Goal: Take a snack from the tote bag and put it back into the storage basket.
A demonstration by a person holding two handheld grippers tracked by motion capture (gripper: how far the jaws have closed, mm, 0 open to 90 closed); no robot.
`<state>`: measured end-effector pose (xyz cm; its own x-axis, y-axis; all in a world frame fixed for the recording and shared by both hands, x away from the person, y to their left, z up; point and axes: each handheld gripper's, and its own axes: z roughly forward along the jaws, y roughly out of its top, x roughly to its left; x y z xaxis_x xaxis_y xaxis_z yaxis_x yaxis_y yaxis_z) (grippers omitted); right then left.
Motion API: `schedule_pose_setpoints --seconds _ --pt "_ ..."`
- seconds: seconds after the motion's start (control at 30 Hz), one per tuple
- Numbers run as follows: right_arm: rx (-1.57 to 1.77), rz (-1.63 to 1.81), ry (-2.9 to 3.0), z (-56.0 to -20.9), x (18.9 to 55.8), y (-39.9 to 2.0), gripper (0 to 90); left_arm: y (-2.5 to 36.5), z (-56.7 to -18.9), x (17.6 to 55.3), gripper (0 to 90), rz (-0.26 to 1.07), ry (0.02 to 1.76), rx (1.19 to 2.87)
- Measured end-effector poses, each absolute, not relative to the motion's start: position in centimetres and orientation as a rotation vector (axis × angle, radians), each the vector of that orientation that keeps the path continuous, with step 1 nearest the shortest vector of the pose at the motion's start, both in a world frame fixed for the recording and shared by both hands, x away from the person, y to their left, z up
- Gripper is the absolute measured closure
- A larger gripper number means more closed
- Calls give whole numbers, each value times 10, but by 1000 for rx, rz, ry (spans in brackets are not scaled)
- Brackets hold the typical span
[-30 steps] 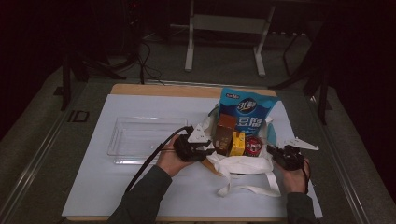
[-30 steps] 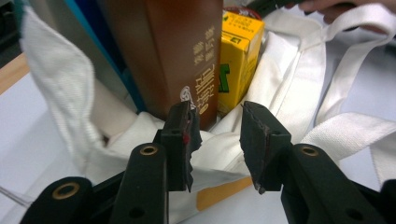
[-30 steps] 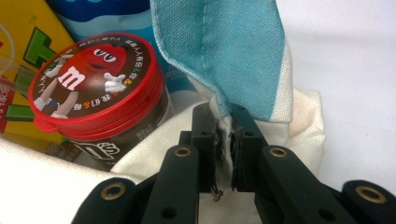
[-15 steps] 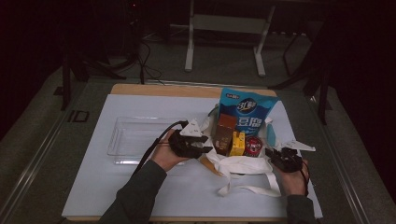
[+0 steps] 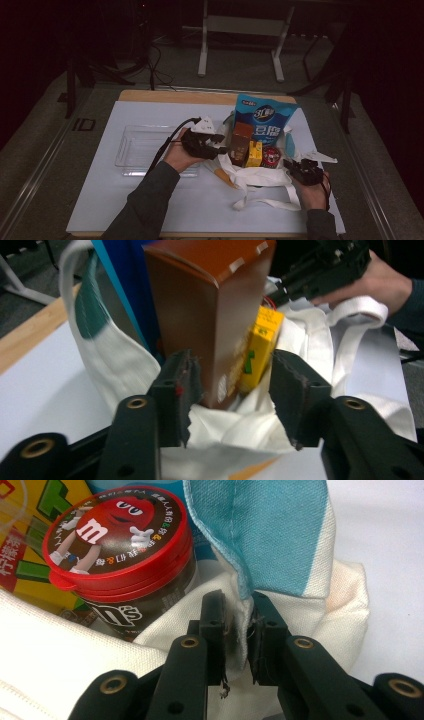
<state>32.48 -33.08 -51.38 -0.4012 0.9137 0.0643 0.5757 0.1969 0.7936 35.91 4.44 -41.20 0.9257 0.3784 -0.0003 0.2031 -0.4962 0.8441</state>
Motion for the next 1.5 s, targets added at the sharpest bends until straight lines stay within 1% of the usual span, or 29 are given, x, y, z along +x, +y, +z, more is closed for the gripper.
schedule_pose_setpoints --seconds 0.2,0.23,0.27,0.33,0.47,0.6,0.7,0.83,0.93,1.0,1.03,1.07,1.2,1.33,1.5 --pt "1389 1077 2052 -514 325 -331 785 38 -411 368 416 200 407 2100" --pt "1388 1078 2053 -514 324 -331 785 38 -411 368 416 200 407 2100" --pt "1390 1078 2054 -514 325 -331 783 32 -412 372 392 197 388 2115" --pt "1390 1079 2053 -515 324 -331 783 28 -412 373 373 207 381 2121" --pt "1390 1077 2050 -515 324 -330 782 22 -411 379 371 215 375 2132" --pt "1391 1077 2047 -515 324 -330 782 16 -409 384 350 222 374 2135" --pt "1390 1079 2050 -516 324 -330 782 13 -406 389 310 220 377 2131" --pt "1392 1080 2050 -516 324 -330 782 12 -404 396 255 176 370 2100" --pt "1395 1083 2050 -516 324 -331 782 10 -404 399 239 166 359 2091" --pt "1395 1084 2051 -516 324 -331 783 9 -405 400 239 159 360 2076" --pt "1396 1085 2052 -516 324 -331 783 9 -405 401 252 147 359 2068" --pt "1396 1085 2052 -516 324 -331 783 9 -406 400 286 147 361 2061" --pt "1396 1086 2052 -517 323 -331 784 7 -406 396 313 196 361 2066" --pt "1396 1087 2051 -517 323 -331 784 7 -403 387 375 234 337 2082" --pt "1398 1088 2048 -517 323 -331 784 4 -400 380 383 258 302 2110"
